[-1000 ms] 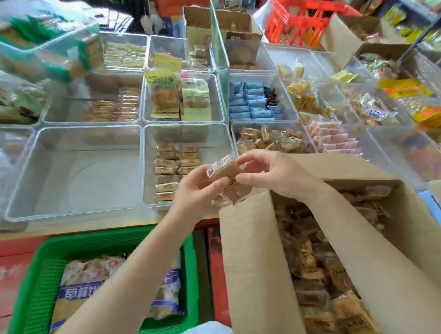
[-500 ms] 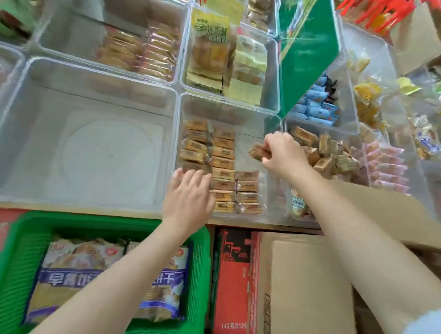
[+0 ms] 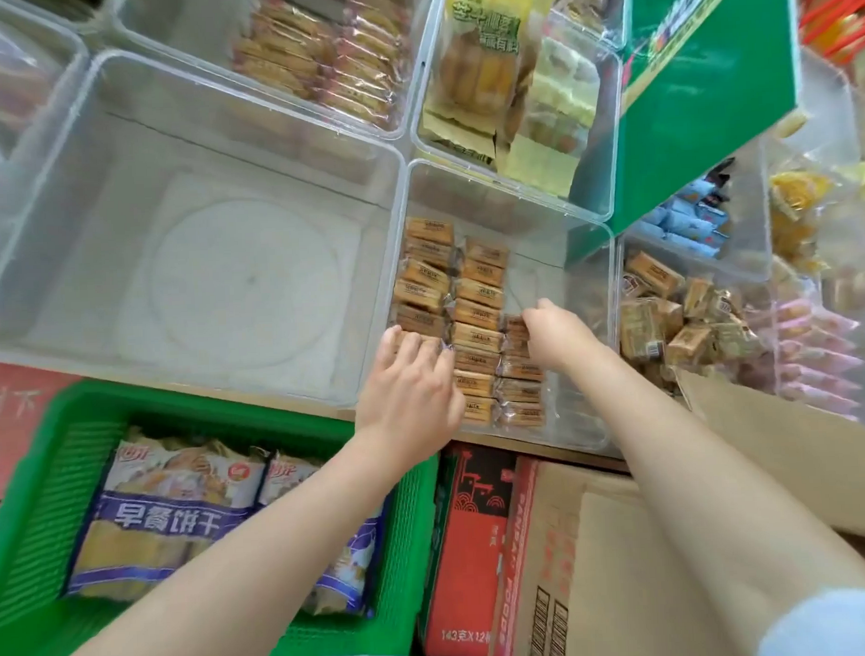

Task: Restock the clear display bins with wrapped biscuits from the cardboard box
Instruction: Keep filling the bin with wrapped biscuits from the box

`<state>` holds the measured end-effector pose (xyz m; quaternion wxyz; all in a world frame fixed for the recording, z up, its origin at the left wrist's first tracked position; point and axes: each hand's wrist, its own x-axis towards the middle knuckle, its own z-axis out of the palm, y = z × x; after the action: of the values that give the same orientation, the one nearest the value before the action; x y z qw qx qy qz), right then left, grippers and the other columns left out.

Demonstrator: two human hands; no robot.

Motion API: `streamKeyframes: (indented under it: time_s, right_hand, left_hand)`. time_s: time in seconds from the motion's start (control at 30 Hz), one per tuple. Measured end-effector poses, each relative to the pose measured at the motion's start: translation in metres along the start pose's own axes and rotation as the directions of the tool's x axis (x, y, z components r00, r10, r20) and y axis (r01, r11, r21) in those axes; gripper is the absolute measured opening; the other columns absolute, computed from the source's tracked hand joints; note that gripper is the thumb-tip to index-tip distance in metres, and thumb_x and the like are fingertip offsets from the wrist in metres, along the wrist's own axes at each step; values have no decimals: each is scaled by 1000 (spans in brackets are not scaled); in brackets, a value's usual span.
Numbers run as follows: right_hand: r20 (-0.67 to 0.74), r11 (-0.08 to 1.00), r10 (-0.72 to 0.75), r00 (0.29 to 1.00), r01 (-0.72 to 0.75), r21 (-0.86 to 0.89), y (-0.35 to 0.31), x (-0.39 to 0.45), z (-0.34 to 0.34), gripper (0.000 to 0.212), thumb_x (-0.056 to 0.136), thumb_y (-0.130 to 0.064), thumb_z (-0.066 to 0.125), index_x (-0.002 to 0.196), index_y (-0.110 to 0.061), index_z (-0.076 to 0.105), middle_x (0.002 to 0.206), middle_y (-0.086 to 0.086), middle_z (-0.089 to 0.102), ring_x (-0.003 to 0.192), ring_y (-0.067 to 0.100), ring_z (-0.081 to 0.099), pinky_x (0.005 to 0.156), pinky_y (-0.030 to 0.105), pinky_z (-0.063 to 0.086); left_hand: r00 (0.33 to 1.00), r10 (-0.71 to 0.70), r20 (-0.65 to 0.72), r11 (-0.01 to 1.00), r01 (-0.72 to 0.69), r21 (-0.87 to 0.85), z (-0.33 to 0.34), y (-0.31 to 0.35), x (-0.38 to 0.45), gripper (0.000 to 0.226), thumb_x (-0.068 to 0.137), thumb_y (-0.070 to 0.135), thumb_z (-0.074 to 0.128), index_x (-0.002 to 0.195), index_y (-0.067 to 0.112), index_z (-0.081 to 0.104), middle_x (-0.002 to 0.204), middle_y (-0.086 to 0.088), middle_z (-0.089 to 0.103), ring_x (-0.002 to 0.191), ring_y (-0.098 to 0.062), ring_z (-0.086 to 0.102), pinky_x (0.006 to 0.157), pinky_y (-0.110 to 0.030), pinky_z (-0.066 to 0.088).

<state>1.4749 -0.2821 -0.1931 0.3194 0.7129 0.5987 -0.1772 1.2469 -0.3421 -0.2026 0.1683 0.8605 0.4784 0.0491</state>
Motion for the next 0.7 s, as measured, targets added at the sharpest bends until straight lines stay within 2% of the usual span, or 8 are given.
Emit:
streamKeyframes:
  time_s: [0.1,0.2,0.27,0.37,0.4,0.57,0.63,0.7]
  right_hand:
    - [70,995,-40,997,33,96,5,-15,-7,36,96,-8,52,132,-9,54,125,12,52,96,26,59,79,33,50]
    - [-124,942,-16,992,56,331,9,-50,-23,38,100,-20,51,137,-14,55,132,7,51,103,21,57,87,30,46]
    - [-298,858,26,954,131,496,15,-85,-35,29,101,-22,50,126,-18,64,121,1,58,102,15,57,88,29,46]
    - [-505,739,100,857,276,614,29,-156,-41,21,99,-17,53,103,-21,73,94,-5,68,81,8,58,76,29,48]
    - [-553,703,129,823,317,637,35,-181,-37,20,98,-15,54,99,-20,73,88,-6,68,76,8,60,73,30,49]
    - [-650,602,313,692,385,699,73,-286,16,18,95,-14,56,92,-20,73,68,-6,64,63,18,61,63,35,51]
    - [-616,554,408,674,353,754,88,-315,50,19,94,-16,55,90,-23,72,64,-10,61,60,17,60,63,35,51]
    - [-541,507,476,693,286,813,104,-340,90,18,94,-17,54,89,-21,72,66,-11,62,62,17,60,66,36,53]
  left_hand:
    - [1000,1,4,1000,-1,-3,-1,0,-1,44,91,37,37,111,14,69,113,-6,70,112,-27,58,115,-47,27]
    - [998,-29,53,999,31,-42,-5,1,1,40,93,38,39,115,21,68,115,0,70,116,-22,55,117,-43,22]
    - [990,-76,121,986,92,-136,-10,4,2,37,96,36,42,121,25,66,121,3,68,121,-20,53,117,-41,20]
    - [957,-170,236,859,261,-439,-24,26,-8,30,97,32,48,119,23,67,123,1,67,113,-19,58,104,-42,45]
    - [954,-163,252,819,273,-505,-31,41,-17,29,98,31,50,120,22,67,122,1,68,110,-18,60,98,-42,51]
    - [977,72,202,701,94,-707,-56,149,-83,24,98,33,57,118,25,67,116,4,65,102,-11,62,92,-39,54]
    - [964,133,232,682,81,-727,-55,191,-112,42,94,41,63,133,29,55,133,2,53,118,-12,54,102,-35,47]
    - [933,173,314,677,118,-726,-46,224,-139,78,89,50,69,154,32,29,154,1,32,140,-14,35,115,-35,35]
